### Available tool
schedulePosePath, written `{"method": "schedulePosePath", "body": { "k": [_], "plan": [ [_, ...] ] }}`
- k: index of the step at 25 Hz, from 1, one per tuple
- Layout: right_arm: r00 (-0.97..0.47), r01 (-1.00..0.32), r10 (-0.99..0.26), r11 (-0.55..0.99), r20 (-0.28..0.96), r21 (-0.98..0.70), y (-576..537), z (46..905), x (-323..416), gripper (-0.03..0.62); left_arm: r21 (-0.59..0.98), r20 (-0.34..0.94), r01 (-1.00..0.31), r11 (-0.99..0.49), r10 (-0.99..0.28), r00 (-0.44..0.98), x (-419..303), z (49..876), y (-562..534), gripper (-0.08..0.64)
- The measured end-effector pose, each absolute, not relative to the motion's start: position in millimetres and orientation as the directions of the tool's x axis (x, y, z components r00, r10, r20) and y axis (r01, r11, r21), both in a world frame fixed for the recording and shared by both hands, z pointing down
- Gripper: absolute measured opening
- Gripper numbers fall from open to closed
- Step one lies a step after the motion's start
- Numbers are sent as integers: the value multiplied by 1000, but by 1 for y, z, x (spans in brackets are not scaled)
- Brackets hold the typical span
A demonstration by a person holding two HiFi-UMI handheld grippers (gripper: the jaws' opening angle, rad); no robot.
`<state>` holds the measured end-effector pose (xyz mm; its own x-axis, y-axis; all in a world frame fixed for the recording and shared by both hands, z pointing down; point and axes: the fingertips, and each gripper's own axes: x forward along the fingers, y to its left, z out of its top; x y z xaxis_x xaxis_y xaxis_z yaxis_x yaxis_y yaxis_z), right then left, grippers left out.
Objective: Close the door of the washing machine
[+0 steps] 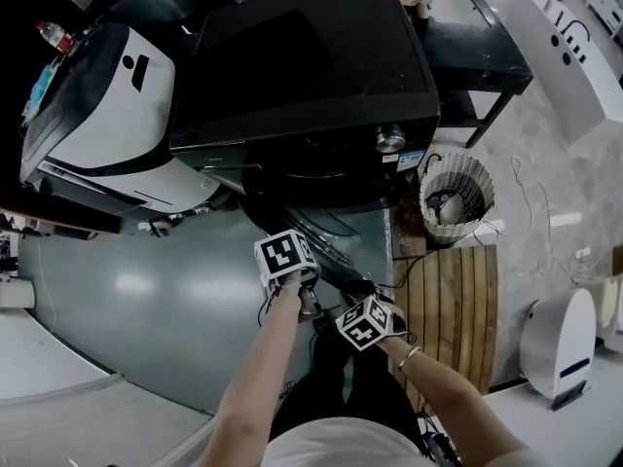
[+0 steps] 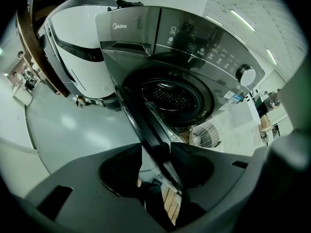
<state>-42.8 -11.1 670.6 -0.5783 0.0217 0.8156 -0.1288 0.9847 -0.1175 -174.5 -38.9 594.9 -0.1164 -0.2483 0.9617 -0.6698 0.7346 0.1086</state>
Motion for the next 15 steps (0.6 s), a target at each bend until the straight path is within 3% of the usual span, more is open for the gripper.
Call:
{"method": "schedulePosePath", "body": {
  "k": [9, 15],
  "plan": [
    [-571, -75, 37, 992, 820, -97, -16, 672, -44, 91, 241, 951, -610, 755, -309, -6, -162, 586, -38, 207],
    [-570, -96, 23, 991, 821, -94, -24, 671, -43, 80, 231, 923, -767, 598, -384, -22, -159, 556, -22, 219]
  ]
}}
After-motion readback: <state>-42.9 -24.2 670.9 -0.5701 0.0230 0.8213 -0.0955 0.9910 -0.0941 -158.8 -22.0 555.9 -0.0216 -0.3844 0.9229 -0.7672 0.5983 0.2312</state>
